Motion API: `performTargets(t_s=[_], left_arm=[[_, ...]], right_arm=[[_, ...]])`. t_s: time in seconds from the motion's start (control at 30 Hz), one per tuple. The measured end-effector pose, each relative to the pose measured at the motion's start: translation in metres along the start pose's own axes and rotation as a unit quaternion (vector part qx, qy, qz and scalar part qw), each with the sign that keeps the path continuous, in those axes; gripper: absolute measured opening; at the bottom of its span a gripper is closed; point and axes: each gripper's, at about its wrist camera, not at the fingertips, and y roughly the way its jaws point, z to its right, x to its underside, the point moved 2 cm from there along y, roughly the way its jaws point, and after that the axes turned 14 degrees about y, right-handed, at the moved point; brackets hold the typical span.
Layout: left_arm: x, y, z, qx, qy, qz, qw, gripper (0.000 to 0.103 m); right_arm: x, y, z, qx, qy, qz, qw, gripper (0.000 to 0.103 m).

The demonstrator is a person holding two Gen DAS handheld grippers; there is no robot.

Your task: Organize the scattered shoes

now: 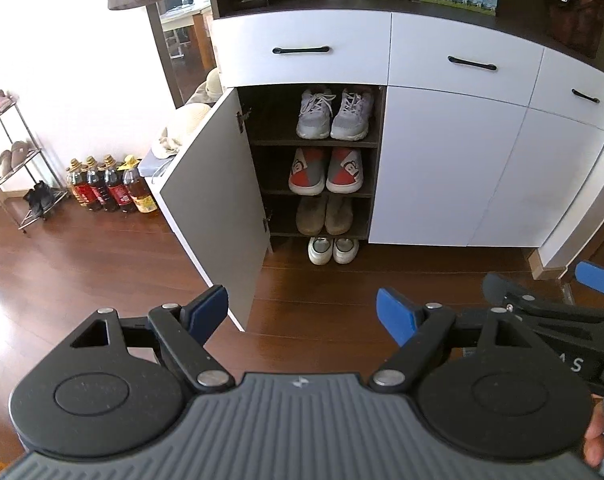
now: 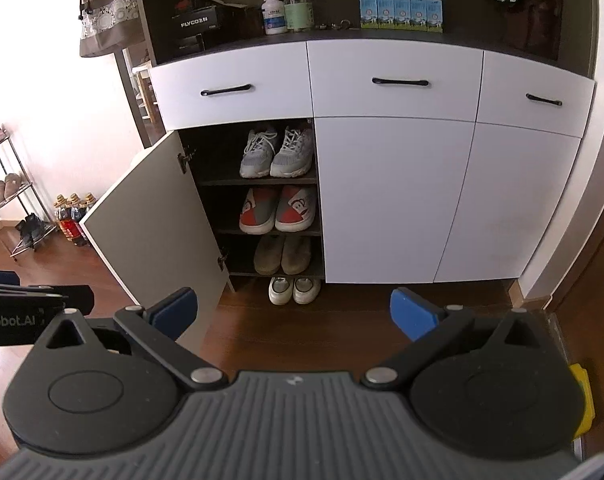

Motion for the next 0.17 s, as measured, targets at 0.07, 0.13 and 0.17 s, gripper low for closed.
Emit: performTargets(t_s=[0.07,0.13,0.17], left_arm=[[-0.0006,0.0004,-0.0008,0.006,-0.002,0.002,1.0,0.084],[-0.001,0.0001,-0.0013,0.012,-0.004,0.006,0.9999,0.084],[-0.0013,0.0001,-0.0013,0.012,-0.004,0.006,0.9999,0.084]], right_arm=[[0.0007,-0.0025,-0.0019,0.004,0.0,0.003,1.0,0.102],[0.0007,-0.0035,-0.0021,0.007,0.0,0.004,1.0,0.102],[0.0007,-0.004,-0.0023,0.007,-0.001,0.004,1.0,0.102]])
